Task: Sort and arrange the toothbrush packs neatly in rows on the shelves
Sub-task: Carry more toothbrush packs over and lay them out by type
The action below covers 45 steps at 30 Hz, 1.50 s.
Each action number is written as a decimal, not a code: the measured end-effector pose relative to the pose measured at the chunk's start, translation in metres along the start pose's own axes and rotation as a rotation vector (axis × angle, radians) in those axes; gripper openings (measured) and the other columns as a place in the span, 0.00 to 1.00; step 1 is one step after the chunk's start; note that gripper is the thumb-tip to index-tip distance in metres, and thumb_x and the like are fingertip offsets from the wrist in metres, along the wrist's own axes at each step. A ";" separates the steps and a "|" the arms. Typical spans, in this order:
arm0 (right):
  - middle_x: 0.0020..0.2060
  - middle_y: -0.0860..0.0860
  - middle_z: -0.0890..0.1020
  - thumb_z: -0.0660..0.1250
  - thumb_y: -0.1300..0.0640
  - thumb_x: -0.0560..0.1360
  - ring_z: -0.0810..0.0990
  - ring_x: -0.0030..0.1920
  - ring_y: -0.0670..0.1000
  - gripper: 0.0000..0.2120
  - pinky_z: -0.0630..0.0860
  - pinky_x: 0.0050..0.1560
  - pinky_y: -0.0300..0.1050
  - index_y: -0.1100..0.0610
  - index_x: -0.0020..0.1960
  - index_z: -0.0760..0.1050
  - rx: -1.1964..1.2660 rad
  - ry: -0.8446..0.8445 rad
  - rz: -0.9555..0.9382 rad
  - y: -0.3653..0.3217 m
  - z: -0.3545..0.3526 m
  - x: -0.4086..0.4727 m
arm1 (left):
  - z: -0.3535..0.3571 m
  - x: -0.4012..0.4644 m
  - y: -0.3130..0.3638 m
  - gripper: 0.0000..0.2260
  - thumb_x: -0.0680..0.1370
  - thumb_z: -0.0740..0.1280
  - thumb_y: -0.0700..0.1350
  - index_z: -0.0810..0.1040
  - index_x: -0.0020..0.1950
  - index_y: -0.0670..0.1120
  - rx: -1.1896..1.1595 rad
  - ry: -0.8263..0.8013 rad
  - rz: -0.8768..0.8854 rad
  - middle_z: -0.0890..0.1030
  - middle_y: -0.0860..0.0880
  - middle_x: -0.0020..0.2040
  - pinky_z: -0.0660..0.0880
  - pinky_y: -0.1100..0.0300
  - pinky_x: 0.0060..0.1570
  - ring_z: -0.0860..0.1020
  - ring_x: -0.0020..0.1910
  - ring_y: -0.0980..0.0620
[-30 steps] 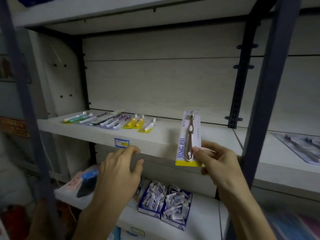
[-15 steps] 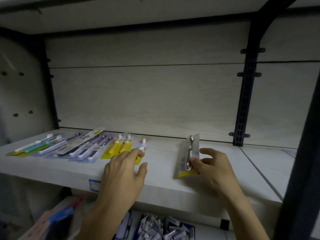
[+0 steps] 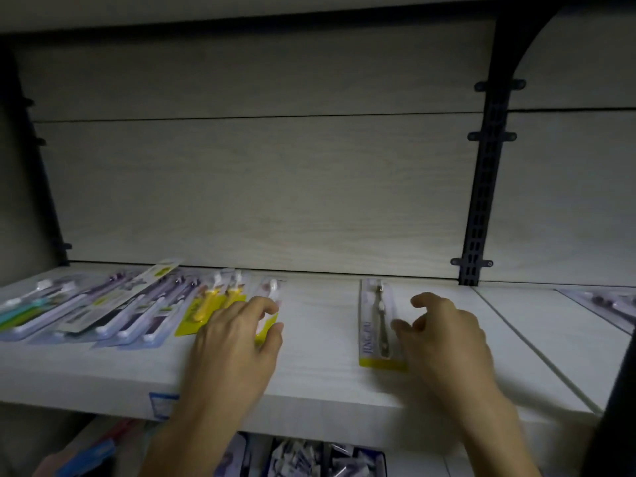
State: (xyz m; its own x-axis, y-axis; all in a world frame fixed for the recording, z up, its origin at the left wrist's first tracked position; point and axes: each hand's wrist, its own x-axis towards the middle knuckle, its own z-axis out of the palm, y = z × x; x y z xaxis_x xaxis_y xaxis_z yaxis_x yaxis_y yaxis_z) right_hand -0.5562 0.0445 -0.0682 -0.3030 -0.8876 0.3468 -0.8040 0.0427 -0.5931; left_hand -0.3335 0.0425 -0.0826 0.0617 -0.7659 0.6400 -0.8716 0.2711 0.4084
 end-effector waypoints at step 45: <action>0.37 0.44 0.80 0.69 0.51 0.73 0.79 0.40 0.44 0.11 0.76 0.43 0.43 0.49 0.55 0.79 0.102 0.013 -0.352 -0.303 0.209 -0.097 | -0.154 0.039 -0.318 0.09 0.73 0.70 0.44 0.80 0.53 0.47 0.117 0.002 -0.072 0.82 0.45 0.49 0.72 0.53 0.45 0.77 0.48 0.42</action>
State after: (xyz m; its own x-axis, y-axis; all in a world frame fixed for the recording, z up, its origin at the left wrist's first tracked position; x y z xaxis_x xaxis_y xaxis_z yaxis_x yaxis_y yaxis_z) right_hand -0.1765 0.0218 -0.0744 -0.0238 -0.8337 0.5518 -0.8053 -0.3110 -0.5047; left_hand 0.0208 0.0162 -0.0879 0.1269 -0.7799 0.6129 -0.9158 0.1452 0.3744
